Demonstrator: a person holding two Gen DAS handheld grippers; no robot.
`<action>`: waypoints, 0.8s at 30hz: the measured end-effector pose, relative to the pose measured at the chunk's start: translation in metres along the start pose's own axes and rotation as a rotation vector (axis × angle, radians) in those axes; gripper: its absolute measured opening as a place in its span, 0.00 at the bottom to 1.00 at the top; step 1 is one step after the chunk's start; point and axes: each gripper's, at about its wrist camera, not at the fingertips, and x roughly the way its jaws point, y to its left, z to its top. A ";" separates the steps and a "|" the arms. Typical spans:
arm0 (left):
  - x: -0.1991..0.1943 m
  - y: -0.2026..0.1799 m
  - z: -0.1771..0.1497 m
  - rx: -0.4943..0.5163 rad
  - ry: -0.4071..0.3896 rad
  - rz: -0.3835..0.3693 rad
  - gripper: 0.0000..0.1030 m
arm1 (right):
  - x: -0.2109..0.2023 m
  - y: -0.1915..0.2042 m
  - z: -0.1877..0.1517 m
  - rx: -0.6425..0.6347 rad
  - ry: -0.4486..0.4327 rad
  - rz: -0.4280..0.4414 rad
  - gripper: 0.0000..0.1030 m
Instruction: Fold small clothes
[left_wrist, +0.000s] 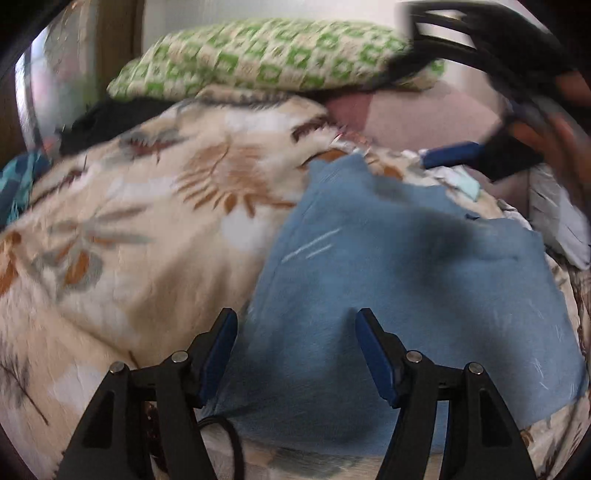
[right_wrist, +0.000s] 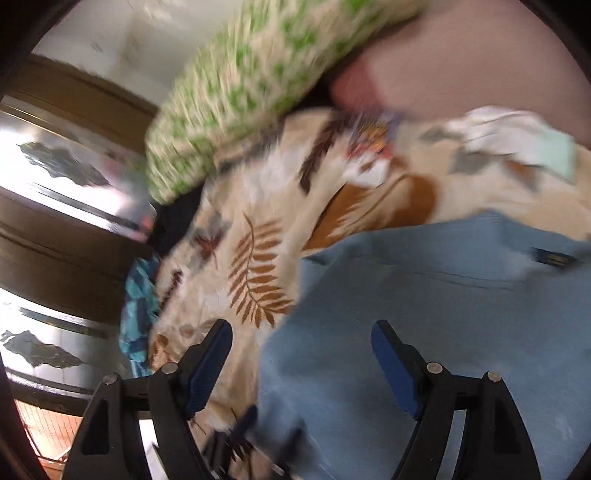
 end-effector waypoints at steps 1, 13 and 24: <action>0.004 0.004 -0.002 -0.021 0.014 0.001 0.65 | 0.022 0.008 0.009 0.007 0.045 -0.036 0.78; 0.008 0.006 -0.006 -0.058 0.084 -0.018 0.66 | 0.036 0.068 0.006 -0.118 -0.200 -0.358 0.02; 0.012 0.005 -0.002 -0.056 0.078 0.005 0.70 | 0.032 -0.011 -0.018 0.081 -0.274 -0.020 0.03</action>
